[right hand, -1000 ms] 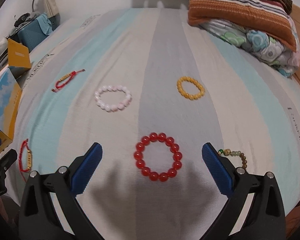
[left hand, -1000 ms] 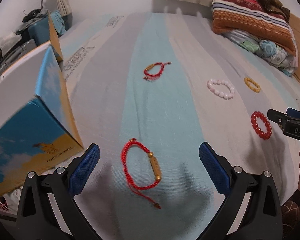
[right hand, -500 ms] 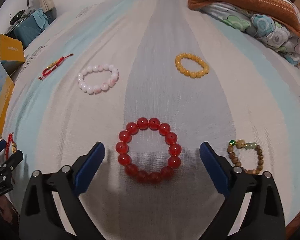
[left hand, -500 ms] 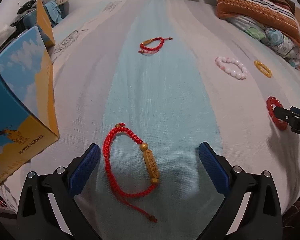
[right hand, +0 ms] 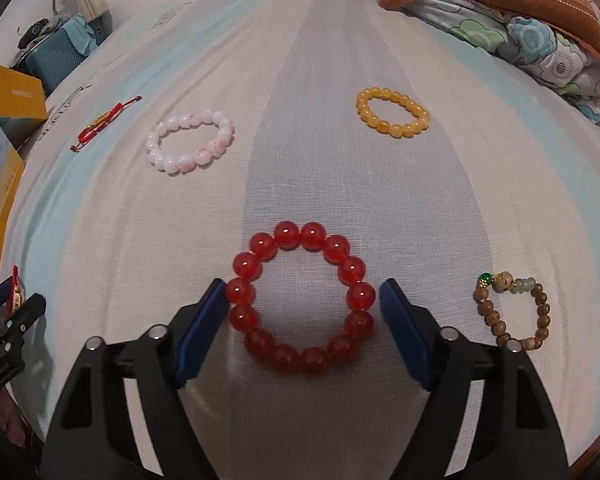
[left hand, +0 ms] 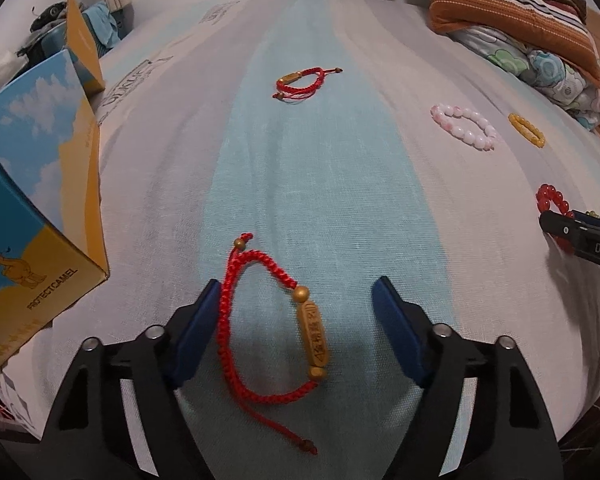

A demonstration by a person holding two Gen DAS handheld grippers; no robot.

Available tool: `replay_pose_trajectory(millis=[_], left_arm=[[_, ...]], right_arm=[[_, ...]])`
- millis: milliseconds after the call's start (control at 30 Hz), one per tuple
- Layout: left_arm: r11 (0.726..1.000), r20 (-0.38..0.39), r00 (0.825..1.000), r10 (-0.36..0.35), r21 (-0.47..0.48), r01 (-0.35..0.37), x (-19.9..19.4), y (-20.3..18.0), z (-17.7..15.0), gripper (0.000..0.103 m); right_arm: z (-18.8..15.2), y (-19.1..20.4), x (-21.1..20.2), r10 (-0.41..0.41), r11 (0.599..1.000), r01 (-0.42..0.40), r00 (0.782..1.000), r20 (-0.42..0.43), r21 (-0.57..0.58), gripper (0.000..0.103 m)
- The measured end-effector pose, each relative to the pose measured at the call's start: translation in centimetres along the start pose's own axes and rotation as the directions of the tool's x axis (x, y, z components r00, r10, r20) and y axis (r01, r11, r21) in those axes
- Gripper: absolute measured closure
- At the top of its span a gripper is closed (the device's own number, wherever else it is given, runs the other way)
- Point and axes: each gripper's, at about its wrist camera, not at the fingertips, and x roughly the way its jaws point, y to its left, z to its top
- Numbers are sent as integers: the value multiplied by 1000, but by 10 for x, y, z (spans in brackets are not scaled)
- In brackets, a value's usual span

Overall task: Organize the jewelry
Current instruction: 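Grasp the red string bracelet with the left tool while the right tool grasps the red bead bracelet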

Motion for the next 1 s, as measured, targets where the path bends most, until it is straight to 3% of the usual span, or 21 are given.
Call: replay_pose_trajectory(millis=[300,500,700,1000], left_arm=[[1000,-23,1000,-18,7,18,-4,4,1,67],[1000,-30,999,-21,7,22,-6,8,2,91],[999,-31,999,-35,9,35,-11,12,4,95],[999,-9,999,-49,12,49,-24,15,10,96]], right_arm=[[0,-3,-4,18,1000,-18,1000,-1,-3,60],[-1,-4,-6,23,1000,-23,1000,-3,2,71],[-1,-1,-10,27,1000,-27,1000,-1,8,76],[-2,0,-18,33,999,-33,999,11,10,77]])
